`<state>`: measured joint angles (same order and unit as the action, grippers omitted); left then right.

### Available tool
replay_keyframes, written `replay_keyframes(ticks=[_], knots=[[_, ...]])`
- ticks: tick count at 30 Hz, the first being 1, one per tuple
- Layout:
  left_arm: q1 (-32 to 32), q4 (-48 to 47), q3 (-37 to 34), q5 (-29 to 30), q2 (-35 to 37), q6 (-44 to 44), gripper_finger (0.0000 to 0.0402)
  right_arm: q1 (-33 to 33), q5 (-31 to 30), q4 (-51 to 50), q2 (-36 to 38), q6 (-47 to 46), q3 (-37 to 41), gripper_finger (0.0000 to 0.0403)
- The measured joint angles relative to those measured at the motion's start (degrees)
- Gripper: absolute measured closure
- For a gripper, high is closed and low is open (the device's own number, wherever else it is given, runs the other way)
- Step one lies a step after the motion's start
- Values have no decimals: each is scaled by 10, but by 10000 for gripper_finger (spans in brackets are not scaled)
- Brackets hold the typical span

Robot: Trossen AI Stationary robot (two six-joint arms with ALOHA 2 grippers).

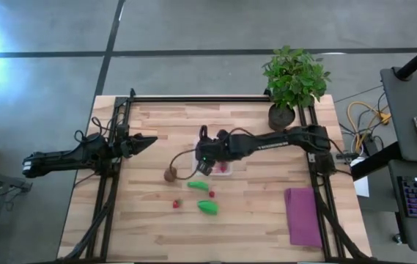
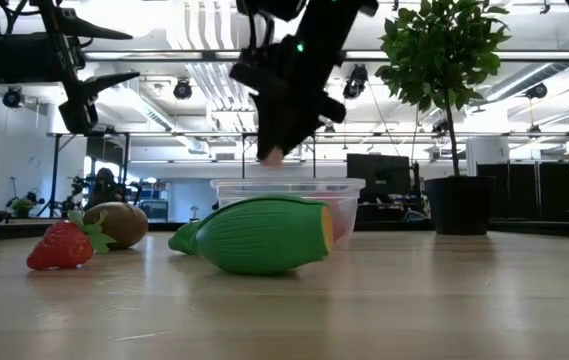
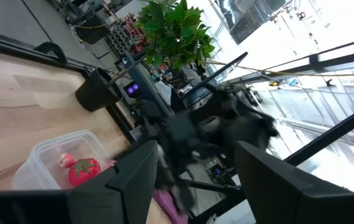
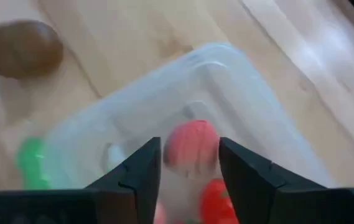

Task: Pick and placing Produce into tupperware
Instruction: Put the pink peach into the transparent bin, then put the red cherry into the transparent bin

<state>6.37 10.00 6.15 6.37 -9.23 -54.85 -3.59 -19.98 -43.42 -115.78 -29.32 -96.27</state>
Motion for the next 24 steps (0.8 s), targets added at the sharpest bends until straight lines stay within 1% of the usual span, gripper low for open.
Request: replay_keyframes(ticks=[2,6,9,11,14,17,19,20,22,24], knots=[[0,1,0,0,-1,0,201,21,4,0,-6,29,0,237],[0,1,0,0,-2,0,201,55,19,-25,-13,33,0,204],[0,1,0,0,-1,0,201,64,27,-31,-13,49,1,182],[0,0,0,0,-1,0,201,50,59,-30,-6,91,1,171],[0,1,0,0,-1,0,201,0,107,-32,8,172,1,161],[0,0,0,0,-1,0,201,-59,105,-47,12,229,0,159],[0,0,0,0,-1,0,201,-93,76,-48,7,227,4,162],[0,1,0,0,-1,0,201,-106,59,-42,4,210,5,164],[0,1,0,0,-1,0,201,-123,43,-34,-5,152,7,169],[0,0,0,0,-1,0,201,-129,42,-24,-14,87,7,176]])
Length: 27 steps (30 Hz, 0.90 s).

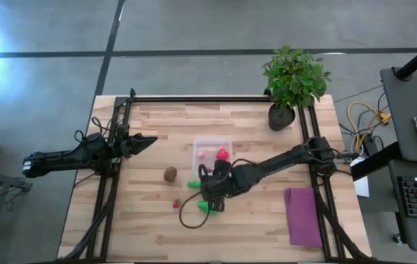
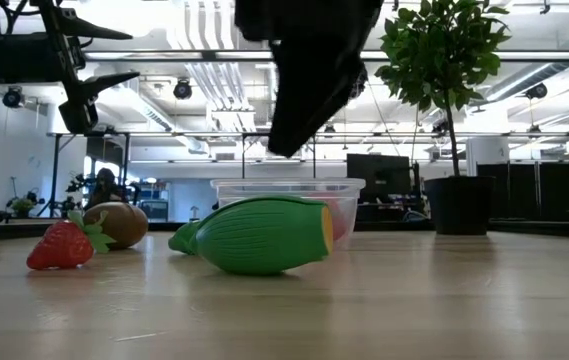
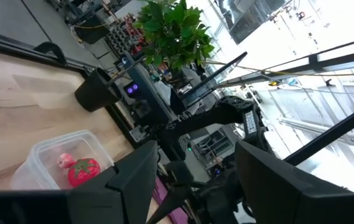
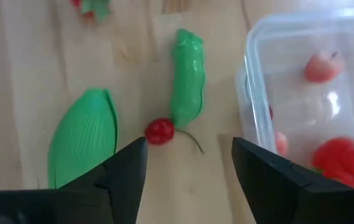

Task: Pick and placing Produce into tupperware
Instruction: Put the red cherry into the transparent bin

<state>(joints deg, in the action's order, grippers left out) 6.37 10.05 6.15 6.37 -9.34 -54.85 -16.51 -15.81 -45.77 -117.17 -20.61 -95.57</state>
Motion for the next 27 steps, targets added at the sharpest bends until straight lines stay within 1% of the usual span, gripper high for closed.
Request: replay_keyframes(ticks=[3,5,7,9,13,22,27], knots=[[0,0,0,0,0,0,201,-4,-4,13,-19,-59,0,187],[0,0,0,0,0,0,201,-4,-2,24,-32,-80,0,194],[0,0,0,0,0,0,201,-5,16,40,-45,-90,-1,198],[0,0,0,0,0,0,201,-7,32,50,-56,-92,-4,199],[0,0,0,0,0,0,201,-14,33,54,-68,-96,-5,200],[0,0,0,0,0,0,201,-16,7,64,-72,-95,-5,200],[0,0,0,0,0,0,201,-16,10,76,-72,-94,-1,207]])
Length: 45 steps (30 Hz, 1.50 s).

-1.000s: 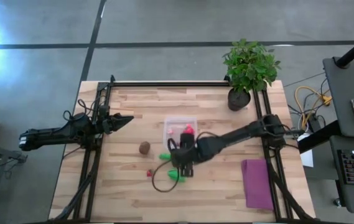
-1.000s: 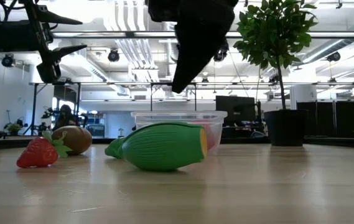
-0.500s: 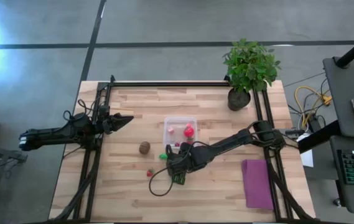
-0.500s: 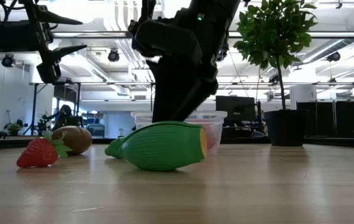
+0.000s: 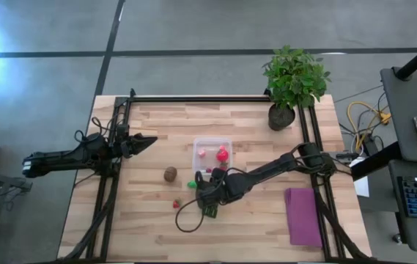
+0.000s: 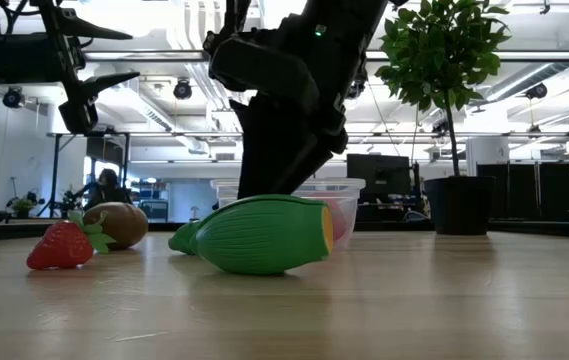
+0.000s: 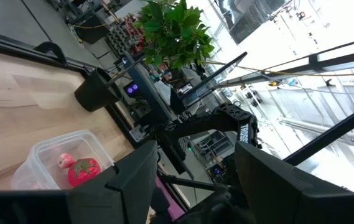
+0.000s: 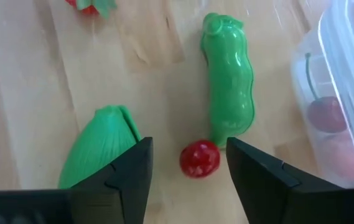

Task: Pick and placing Produce into tupperware
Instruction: Put the red cherry into the transparent bin

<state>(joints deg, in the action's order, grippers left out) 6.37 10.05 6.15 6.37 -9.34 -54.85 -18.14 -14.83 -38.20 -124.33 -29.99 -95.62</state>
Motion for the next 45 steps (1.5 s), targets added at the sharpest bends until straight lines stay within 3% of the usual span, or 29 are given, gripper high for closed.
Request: replay_keyframes(ticks=[16,31,40,45], knots=[[0,0,0,0,0,0,201,2,12,43,-11,-15,28,220],[0,0,0,0,0,0,201,2,17,26,-13,-30,24,269],[0,0,0,0,0,0,201,0,-4,17,31,-31,18,241],[0,0,0,0,0,0,201,-3,2,-44,46,-62,14,223]])
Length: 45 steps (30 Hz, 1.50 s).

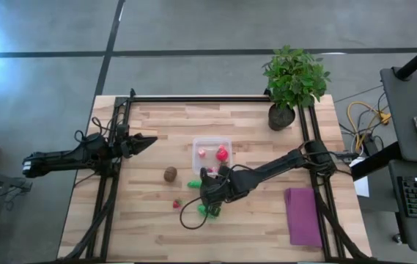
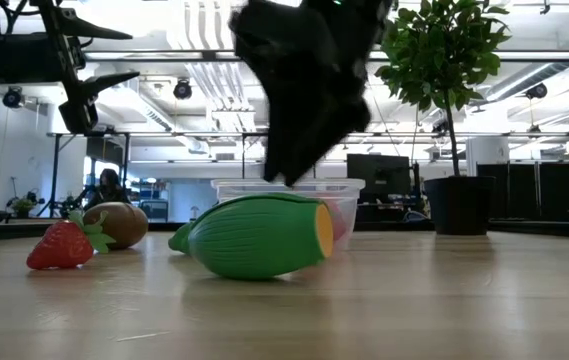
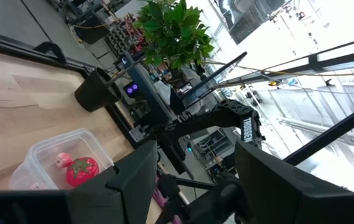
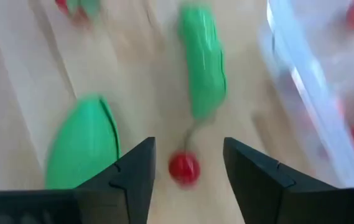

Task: Pick and placing Produce into tupperware
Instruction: Put the red cherry into the transparent bin

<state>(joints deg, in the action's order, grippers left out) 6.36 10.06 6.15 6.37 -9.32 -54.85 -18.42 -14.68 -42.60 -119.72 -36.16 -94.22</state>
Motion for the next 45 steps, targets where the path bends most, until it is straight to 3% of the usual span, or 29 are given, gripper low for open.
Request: replay_keyframes(ticks=[4,14,19,38,45], knots=[[0,0,0,0,1,0,201,-6,42,-19,0,-17,13,218],[0,0,0,0,0,0,201,-16,-9,-15,-14,53,23,220],[0,0,0,0,0,0,201,-7,20,-12,-32,81,25,220],[0,0,0,0,0,0,201,-6,16,-1,-35,89,36,221],[0,0,0,0,0,0,201,-6,20,0,-35,65,43,251]])
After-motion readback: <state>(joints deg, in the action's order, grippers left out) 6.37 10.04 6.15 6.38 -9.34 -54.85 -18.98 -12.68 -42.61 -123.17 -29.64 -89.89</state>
